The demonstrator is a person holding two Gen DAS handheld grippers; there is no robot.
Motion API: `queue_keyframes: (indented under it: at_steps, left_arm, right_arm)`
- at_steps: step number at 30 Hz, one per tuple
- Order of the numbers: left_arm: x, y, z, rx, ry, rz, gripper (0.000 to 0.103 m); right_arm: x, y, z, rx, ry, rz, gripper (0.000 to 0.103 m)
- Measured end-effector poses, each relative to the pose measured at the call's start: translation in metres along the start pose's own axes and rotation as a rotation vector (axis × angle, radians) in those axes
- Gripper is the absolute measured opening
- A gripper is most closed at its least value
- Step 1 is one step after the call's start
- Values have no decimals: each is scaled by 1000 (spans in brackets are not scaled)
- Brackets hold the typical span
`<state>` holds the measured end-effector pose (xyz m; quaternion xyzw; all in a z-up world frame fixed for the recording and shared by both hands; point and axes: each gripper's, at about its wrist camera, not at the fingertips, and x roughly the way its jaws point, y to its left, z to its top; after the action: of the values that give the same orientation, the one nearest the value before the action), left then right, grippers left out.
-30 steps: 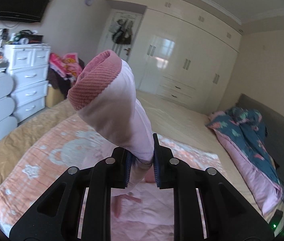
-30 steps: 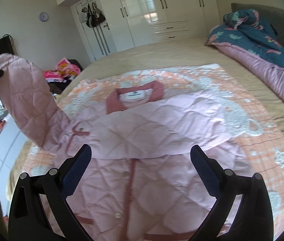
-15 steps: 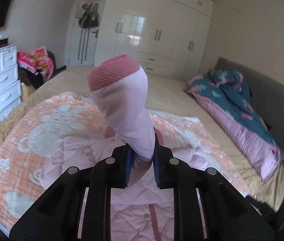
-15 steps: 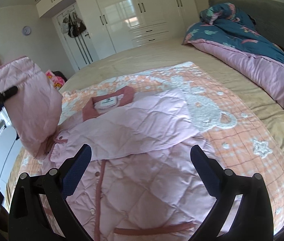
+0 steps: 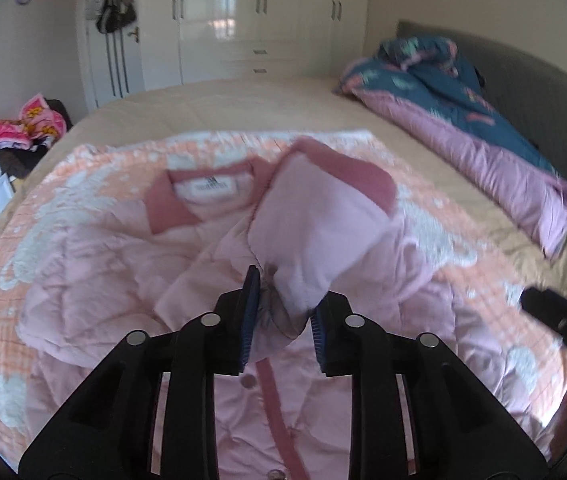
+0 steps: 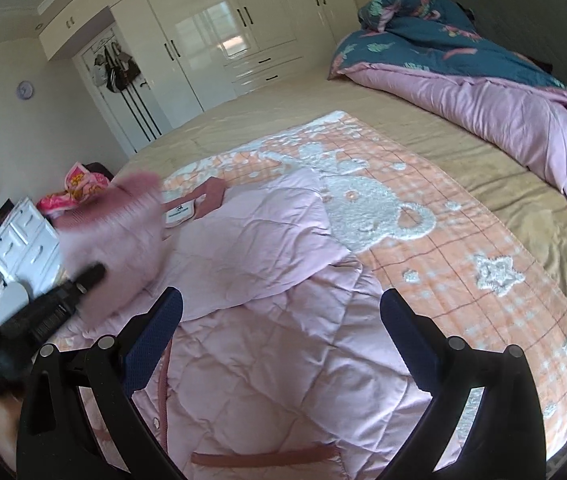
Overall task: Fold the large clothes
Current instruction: 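Lower the sleeve onto the jacket front and open the left tool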
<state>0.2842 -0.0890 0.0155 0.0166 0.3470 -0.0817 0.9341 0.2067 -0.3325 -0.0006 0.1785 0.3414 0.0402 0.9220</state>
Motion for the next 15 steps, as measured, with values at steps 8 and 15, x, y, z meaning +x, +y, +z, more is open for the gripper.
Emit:
queue_keyframes:
  at_steps: [8, 15]
  left_arm:
    - [35, -27, -33, 148, 179, -38, 54]
    - [12, -21, -56, 218, 213, -152, 87]
  right_arm:
    - [4, -15, -1, 45, 15, -8, 99]
    - [17, -8, -6, 46, 58, 26, 99]
